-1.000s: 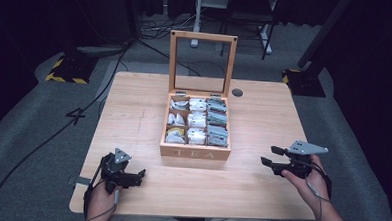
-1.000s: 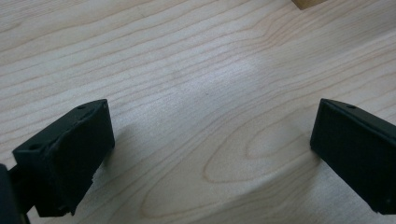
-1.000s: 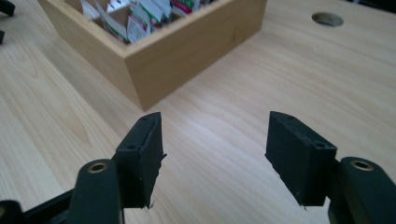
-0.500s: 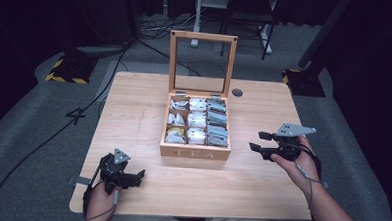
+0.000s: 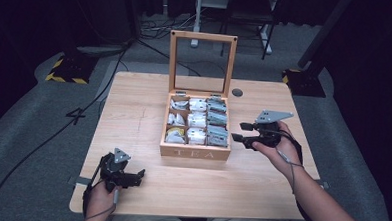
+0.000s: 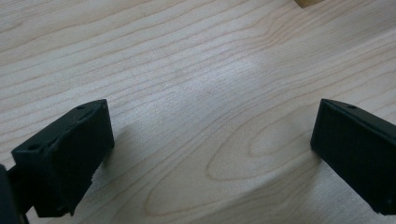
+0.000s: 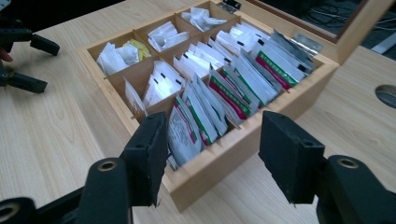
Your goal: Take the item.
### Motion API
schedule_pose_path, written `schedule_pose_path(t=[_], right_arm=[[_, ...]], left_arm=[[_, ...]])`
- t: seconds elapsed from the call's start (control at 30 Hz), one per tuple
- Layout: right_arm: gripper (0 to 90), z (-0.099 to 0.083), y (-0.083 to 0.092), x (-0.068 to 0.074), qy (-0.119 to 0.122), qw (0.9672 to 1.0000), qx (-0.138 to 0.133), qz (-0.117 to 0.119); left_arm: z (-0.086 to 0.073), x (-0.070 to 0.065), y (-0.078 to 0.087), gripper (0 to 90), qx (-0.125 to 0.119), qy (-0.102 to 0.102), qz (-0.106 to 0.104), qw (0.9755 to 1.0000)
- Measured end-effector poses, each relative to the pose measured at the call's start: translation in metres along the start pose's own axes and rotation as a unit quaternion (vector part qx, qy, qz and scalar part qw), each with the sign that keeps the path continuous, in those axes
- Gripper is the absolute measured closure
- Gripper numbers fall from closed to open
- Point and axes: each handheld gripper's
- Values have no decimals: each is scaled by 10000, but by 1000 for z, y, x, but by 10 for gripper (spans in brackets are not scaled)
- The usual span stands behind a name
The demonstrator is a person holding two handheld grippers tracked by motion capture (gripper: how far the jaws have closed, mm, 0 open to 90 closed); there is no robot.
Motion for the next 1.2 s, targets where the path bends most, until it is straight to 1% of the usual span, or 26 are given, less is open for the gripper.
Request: schedule_pose_path(t=[0.07,0.1,0.17,0.33,0.5,0.6,0.8,0.83,0.93,1.0,1.03,1.07,1.13,1.2], right_arm=[[439,5,-7,1,-6,10000,19,55],[439,5,-7,1,-6,10000,19,55],[447,11,-17,3,38,9999,35,130],[469,23,-34,6,38,9996,68,257],[517,34,-49,10,46,9989,253,398],[552,38,-56,12,3,9981,372,492],[568,43,-72,17,94,9964,597,588],[568,43,-72,17,94,9964,597,588],[595,44,-80,19,111,9952,708,663],[617,45,-87,22,119,9936,842,743],[617,45,-87,22,119,9936,842,743],[626,45,-90,22,111,9931,884,764],[636,45,-98,24,135,9913,1017,824],[643,46,-104,26,145,9900,1085,889]], left_arm=[[0,0,0,0,1,0,0,10000],[0,0,0,0,1,0,0,10000],[0,0,0,0,0,1,0,10000],[0,0,0,0,0,1,-1,10000],[0,0,0,0,-1,-1,-1,10000],[0,0,0,0,8,-8,-12,10000],[0,0,0,0,-1,-7,-10,10000],[0,0,0,0,-4,-7,-6,10000],[-1,0,0,0,-16,20,7,10000],[-2,-1,1,1,-24,25,37,10000],[-2,-1,1,0,-24,25,37,10000],[-3,-2,2,0,-31,66,41,10000],[-4,-2,3,0,-22,66,60,10000],[-5,-2,4,1,-32,82,87,9999]])
Point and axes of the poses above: each handheld gripper's, and its own axes: y roughly backward along the jaws, z roughly out of its top, x roughly to its left, and after that the axes turned 6 degrees about y, right-handed
